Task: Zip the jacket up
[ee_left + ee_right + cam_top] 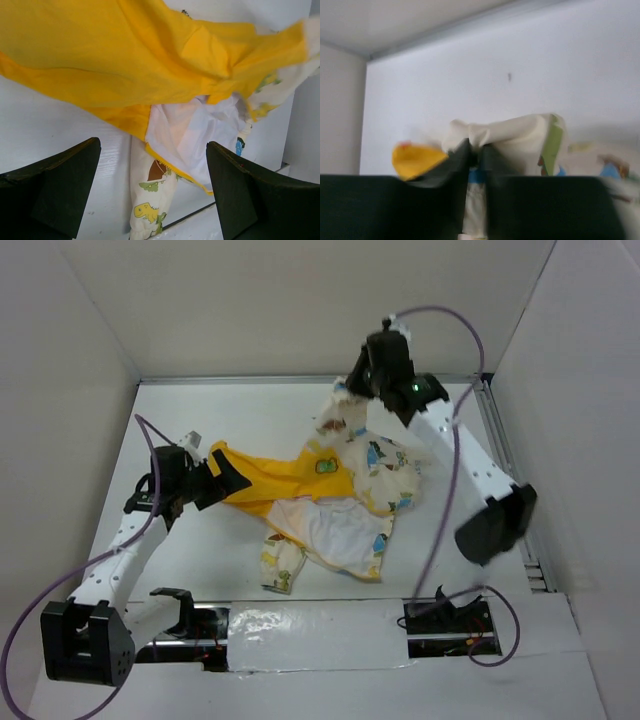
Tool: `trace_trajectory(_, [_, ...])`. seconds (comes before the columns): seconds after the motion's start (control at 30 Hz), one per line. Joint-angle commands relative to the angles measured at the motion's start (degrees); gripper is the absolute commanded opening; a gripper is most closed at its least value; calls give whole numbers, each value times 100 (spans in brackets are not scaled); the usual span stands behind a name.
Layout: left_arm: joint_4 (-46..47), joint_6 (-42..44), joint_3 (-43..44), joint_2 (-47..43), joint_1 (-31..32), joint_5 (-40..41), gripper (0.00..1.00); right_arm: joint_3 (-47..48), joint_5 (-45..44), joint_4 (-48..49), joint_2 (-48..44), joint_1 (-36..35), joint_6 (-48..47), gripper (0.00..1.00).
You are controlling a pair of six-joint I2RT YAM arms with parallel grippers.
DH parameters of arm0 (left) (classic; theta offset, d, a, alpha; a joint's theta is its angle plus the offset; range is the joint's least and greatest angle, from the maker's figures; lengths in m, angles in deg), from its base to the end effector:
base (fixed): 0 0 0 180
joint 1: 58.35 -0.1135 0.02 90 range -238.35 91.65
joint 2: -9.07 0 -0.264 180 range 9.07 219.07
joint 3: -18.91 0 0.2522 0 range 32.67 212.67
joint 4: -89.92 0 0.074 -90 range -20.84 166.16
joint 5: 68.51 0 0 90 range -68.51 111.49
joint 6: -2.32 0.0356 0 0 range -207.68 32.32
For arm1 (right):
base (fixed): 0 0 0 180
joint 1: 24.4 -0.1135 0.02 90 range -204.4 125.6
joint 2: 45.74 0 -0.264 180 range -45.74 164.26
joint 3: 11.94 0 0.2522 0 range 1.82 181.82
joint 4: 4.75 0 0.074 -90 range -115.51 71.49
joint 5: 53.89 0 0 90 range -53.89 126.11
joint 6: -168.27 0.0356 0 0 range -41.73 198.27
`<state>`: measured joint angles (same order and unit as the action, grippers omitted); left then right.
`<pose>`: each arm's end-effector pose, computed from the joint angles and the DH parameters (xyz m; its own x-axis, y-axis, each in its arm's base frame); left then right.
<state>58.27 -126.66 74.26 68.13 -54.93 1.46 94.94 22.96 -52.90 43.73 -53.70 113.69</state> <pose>0.2224 -0.0255 0.2614 -0.6597 -0.5526 -0.5093 -0.1031 0.7378 -0.6671 0.3106 0.1650 0.3974 -0.5406 0.3438 -0.7678 0.0090 0.9150 0.4034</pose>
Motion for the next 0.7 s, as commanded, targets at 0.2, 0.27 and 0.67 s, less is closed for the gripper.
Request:
trace_trajectory(0.2, [57, 198, 245, 395, 45, -167, 99, 1779, 95, -495, 1872, 566, -650, 100])
trace_trajectory(0.27, [84, 224, 280, 509, 62, -185, 99, 397, -3, 484, 1050, 469, -563, 100])
trace_trajectory(0.67, [-58, 443, 1273, 1651, 1037, 176, 99, -5126, -917, 821, -4094, 828, 957, 100])
